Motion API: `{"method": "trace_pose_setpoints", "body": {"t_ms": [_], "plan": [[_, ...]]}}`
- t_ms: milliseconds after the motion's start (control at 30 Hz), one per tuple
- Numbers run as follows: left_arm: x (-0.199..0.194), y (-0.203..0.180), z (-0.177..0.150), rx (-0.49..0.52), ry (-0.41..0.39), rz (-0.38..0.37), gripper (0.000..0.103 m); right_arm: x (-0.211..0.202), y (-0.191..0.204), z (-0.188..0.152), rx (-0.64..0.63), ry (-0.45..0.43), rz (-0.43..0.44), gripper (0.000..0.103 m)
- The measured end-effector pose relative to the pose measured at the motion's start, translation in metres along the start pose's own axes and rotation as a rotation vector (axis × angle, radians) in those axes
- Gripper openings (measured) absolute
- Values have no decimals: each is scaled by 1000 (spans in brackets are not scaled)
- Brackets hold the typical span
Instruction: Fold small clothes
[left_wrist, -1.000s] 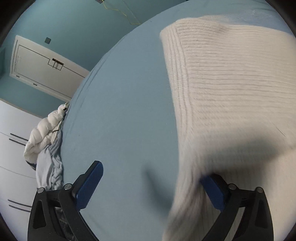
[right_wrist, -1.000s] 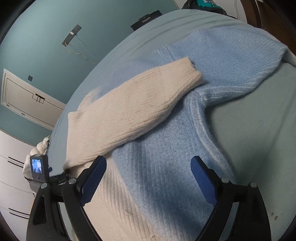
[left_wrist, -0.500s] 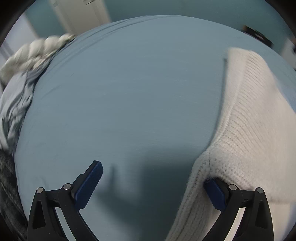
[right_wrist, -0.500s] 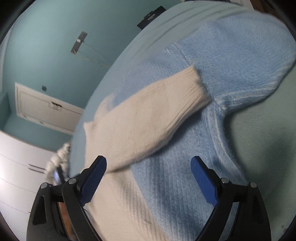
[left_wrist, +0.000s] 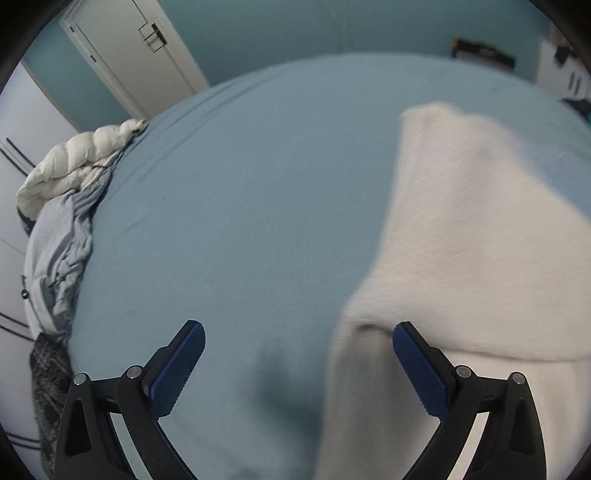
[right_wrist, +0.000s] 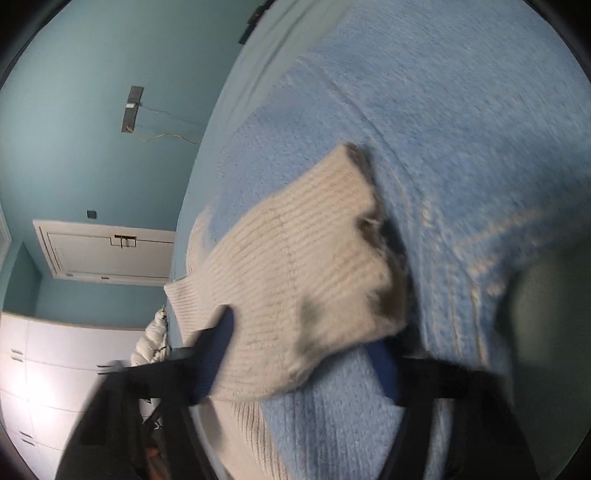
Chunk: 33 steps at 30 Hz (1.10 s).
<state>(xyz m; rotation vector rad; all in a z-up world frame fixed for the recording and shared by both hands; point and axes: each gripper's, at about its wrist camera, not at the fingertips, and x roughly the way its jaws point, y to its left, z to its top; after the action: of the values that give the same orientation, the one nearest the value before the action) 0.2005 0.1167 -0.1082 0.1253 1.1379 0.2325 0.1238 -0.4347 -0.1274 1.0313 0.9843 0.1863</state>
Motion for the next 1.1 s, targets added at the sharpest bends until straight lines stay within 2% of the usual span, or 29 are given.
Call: {"method": "trace_pose_setpoints", "body": {"t_ms": [67,167,200,267,333,400,467,533,600,667,733,800,867,900,1000,1100], "plan": [[-11,-19,-1,16,-30,-51,103,-12,9,-1,-21,16,-16,6],[-22,-41,-5,53,-74,-112,103,-43,29,-6,-34,-67,80,6],[-17,-46,-2,80,-76,-122,103,-49,35,-8,-50,-86,80,6],[-1,-48,-1,117,-61,-106,103,-51,40,-12,-80,-97,1,6],[15,-57,-1,135,-24,-94,103,-33,30,-15,-92,-57,-158,7],[32,-57,-1,140,25,-83,103,-15,10,-18,-37,-11,-321,20],[50,-55,-2,130,59,-61,103,-20,4,-22,16,-36,-293,22],[59,-55,-1,117,75,-61,103,-39,18,-26,26,-59,-339,39],[70,-49,0,86,89,-83,103,-63,27,-35,-7,-132,-321,75],[79,-42,3,47,101,-111,103,-81,40,-44,-74,-215,-347,95],[87,-34,8,-16,136,-150,103,-81,41,-43,-94,-232,-382,96],[91,-25,9,-82,177,-179,103,-78,31,-41,-65,-208,-372,95],[84,-21,12,-92,190,-169,103,-81,18,-38,-3,-209,-339,95],[76,-19,13,-80,175,-153,103,-83,15,-28,22,-222,-325,95],[44,-18,13,-38,108,-110,103,-105,7,-28,63,-266,-307,95],[10,-18,5,-23,61,-137,103,-132,-2,-26,86,-306,-312,95]]}}
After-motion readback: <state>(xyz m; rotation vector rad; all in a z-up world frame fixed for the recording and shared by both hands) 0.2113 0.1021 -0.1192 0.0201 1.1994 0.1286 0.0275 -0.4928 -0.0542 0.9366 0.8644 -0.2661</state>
